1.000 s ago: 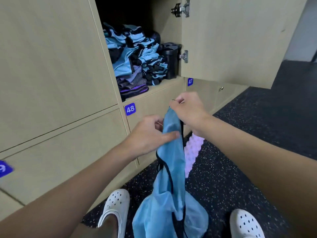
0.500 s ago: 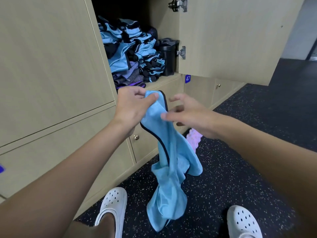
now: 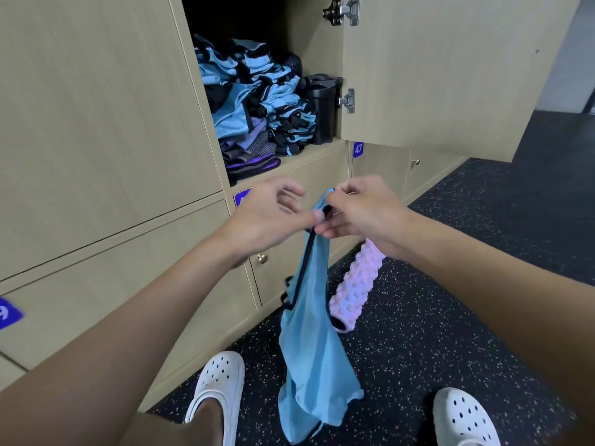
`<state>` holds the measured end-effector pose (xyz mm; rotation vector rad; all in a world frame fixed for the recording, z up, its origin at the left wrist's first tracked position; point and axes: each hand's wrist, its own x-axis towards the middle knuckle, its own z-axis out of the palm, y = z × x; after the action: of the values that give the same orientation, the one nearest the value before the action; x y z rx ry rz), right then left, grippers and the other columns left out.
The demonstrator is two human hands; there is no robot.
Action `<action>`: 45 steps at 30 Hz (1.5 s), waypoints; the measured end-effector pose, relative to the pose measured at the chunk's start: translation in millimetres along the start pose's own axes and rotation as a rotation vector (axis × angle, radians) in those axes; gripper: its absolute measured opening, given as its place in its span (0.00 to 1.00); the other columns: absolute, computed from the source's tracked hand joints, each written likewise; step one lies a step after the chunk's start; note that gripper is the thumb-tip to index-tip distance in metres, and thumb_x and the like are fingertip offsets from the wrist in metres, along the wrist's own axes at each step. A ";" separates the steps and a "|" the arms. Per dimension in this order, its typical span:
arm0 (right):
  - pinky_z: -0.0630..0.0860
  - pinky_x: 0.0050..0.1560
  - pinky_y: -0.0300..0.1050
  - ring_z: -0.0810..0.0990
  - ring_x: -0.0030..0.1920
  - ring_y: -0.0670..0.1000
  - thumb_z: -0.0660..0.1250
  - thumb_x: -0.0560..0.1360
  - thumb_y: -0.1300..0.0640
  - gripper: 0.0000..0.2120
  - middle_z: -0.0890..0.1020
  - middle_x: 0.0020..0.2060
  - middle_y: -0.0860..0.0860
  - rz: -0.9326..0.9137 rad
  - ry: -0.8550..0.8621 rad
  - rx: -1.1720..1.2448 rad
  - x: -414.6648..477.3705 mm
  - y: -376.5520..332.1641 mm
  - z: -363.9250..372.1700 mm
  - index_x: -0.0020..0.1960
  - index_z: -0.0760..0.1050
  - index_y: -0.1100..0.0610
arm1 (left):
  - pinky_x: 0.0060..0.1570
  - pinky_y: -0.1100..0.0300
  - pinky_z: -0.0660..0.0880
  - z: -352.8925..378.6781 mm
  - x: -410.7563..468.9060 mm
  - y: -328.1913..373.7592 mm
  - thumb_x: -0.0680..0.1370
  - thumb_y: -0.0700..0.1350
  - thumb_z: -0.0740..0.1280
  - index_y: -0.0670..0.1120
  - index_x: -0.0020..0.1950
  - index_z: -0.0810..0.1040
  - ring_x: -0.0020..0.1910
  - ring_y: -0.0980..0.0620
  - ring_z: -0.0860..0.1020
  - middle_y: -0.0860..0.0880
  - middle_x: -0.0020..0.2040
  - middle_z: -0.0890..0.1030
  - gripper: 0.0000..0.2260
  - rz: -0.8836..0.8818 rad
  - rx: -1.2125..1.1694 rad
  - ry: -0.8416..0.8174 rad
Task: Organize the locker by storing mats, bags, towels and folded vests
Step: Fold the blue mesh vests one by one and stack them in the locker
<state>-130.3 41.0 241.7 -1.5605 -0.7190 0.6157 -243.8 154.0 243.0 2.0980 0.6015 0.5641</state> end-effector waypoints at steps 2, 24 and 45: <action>0.84 0.39 0.50 0.83 0.30 0.55 0.60 0.80 0.66 0.05 0.81 0.28 0.58 -0.015 0.023 0.014 1.5 -1.5 1.4 0.46 0.72 0.62 | 0.34 0.70 0.72 8.1 -6.2 0.5 0.72 0.45 0.77 0.45 0.54 0.79 0.36 0.57 0.77 0.49 0.43 0.82 0.14 0.005 0.036 -0.098; 0.77 0.62 0.56 0.82 0.48 0.59 0.61 0.82 0.52 0.10 0.83 0.49 0.59 0.200 -0.266 -0.048 -9.0 9.0 5.6 0.60 0.72 0.56 | 0.40 0.53 0.66 -7.5 1.1 8.8 0.75 0.58 0.62 0.27 0.41 0.68 0.37 0.46 0.66 0.44 0.39 0.71 0.30 0.088 -0.241 0.098; 0.70 0.39 0.30 0.72 0.34 0.41 0.71 0.75 0.63 0.06 0.75 0.35 0.48 -0.269 0.042 -0.136 -2.3 -7.7 2.2 0.50 0.81 0.55 | 0.42 0.51 0.75 -37.9 3.9 8.8 0.77 0.43 0.71 0.43 0.43 0.84 0.38 0.46 0.77 0.41 0.42 0.83 0.05 0.213 0.301 0.193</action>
<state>-134.2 41.1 249.1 -1.5613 -0.9363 0.3394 -261.2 175.0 271.0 2.4274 0.6045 0.8475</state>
